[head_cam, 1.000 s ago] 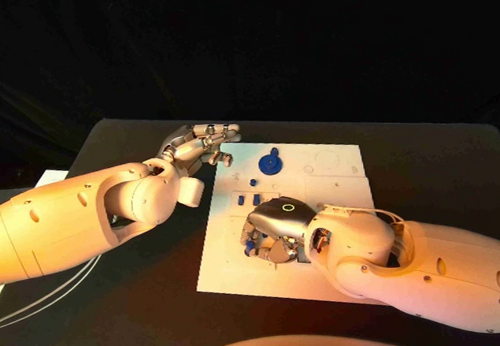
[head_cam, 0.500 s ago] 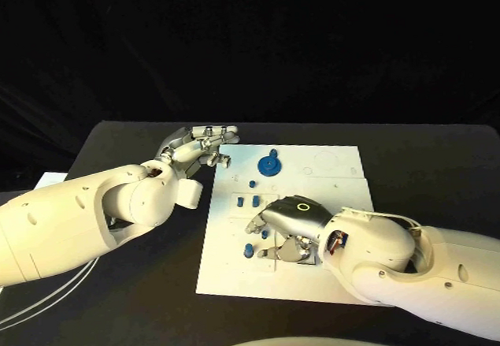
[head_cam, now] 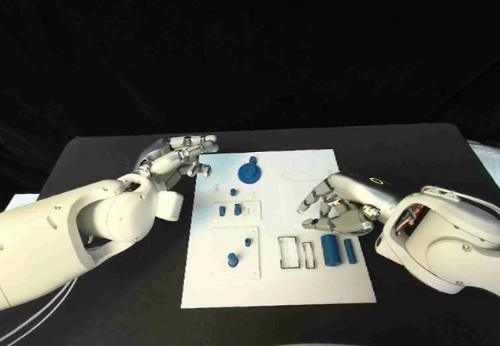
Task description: Assemble the parts on the task board
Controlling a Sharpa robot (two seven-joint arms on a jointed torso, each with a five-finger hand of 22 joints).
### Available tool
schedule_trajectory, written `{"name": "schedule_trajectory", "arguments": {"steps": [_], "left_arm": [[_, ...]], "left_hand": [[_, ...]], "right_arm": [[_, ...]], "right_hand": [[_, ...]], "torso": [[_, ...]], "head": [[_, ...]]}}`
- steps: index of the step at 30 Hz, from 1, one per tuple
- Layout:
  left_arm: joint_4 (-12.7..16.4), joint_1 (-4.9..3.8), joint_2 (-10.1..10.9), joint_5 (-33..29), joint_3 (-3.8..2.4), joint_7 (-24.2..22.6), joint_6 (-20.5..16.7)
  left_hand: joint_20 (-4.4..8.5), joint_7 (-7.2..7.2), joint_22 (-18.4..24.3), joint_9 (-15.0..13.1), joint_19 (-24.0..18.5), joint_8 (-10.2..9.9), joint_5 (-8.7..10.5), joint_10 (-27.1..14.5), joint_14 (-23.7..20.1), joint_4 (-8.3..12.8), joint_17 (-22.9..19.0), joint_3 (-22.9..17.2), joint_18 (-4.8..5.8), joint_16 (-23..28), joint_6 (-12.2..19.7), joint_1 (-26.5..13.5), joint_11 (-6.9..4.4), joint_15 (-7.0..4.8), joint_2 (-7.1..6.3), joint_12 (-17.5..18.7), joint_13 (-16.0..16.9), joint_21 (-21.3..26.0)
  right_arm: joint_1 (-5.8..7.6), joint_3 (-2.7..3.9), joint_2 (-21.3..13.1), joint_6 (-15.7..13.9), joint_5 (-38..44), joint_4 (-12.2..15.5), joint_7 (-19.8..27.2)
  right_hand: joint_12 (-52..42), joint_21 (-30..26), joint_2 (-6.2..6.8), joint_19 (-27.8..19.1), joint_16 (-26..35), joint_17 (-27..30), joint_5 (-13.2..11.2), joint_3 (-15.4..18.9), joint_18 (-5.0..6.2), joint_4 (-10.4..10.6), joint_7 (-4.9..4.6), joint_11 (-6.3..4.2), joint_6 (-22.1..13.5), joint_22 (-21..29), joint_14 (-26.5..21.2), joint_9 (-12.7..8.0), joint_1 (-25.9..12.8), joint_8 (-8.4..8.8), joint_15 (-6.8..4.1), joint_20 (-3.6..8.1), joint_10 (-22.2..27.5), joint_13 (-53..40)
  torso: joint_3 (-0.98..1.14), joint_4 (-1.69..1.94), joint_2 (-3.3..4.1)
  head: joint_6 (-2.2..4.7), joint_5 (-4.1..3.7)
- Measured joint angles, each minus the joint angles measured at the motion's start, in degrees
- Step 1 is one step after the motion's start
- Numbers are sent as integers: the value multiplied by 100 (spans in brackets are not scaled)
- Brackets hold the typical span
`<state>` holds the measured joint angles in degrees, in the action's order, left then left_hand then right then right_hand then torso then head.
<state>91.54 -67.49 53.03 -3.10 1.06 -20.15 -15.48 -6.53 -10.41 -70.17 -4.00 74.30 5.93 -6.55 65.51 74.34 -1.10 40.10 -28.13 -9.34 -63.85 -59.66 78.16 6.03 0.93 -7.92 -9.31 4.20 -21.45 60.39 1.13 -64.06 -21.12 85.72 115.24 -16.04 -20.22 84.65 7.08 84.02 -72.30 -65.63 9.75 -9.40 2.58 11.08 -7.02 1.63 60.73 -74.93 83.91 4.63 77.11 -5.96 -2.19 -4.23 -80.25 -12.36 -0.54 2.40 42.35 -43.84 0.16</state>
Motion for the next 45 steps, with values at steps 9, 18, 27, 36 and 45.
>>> {"name": "schedule_trajectory", "arguments": {"steps": [9,18,27,36,45], "left_arm": [[-3,0,1,0,5,1,2],[-13,2,1,0,8,2,6],[-15,5,10,0,10,4,9],[-15,6,19,0,11,5,12],[-12,8,27,0,13,7,14]], "left_hand": [[0,0,0,0,0,0,0,0,0,0,0,0,0,0,0,0,0,0,0,0,0,0],[0,0,0,0,0,0,0,0,0,0,1,0,0,0,0,0,0,0,0,0,0,0],[0,0,-1,0,0,0,0,0,0,0,1,0,0,0,0,0,0,0,0,0,0,0],[0,0,8,0,0,24,-1,0,0,0,-4,0,0,0,0,0,0,0,0,0,0,0],[0,0,7,0,0,24,-1,0,0,0,-4,-1,0,0,0,0,0,0,0,0,0,0]], "right_arm": [[-193,-79,-445,68,-144,147,-839],[-312,-105,-454,230,-3,212,-1568],[-377,-109,-327,414,131,224,-1826],[-464,-112,-110,676,274,151,-1994],[-529,-90,176,824,424,11,-2132]], "right_hand": [[-3238,250,-157,-2,-646,-772,563,945,-90,526,61,-48,-43,1,1,47,-484,-226,-41,55,83,-3811],[-4146,278,-278,-2,-825,-932,621,1464,-90,557,90,-39,-55,1,1,183,-632,-400,-40,54,154,-5014],[-4467,300,-308,-2,-886,-932,621,1651,-90,559,90,-50,-55,1,1,283,-662,-510,-40,54,80,-5443],[-4807,322,-370,-2,-962,-931,596,1801,-90,567,158,-107,13,2,21,464,-662,-666,-60,53,-49,-5813],[-4807,322,-417,-2,-982,-930,596,1817,-89,552,181,-116,40,2,4,546,-675,-744,-77,53,-58,-5840]], "torso": [[11,-101,-26],[21,-132,-36],[17,-133,-36],[15,-136,-32],[14,-129,-31]], "head": [[25,-137],[19,-163],[11,-147],[-7,-133],[-11,-102]]}}
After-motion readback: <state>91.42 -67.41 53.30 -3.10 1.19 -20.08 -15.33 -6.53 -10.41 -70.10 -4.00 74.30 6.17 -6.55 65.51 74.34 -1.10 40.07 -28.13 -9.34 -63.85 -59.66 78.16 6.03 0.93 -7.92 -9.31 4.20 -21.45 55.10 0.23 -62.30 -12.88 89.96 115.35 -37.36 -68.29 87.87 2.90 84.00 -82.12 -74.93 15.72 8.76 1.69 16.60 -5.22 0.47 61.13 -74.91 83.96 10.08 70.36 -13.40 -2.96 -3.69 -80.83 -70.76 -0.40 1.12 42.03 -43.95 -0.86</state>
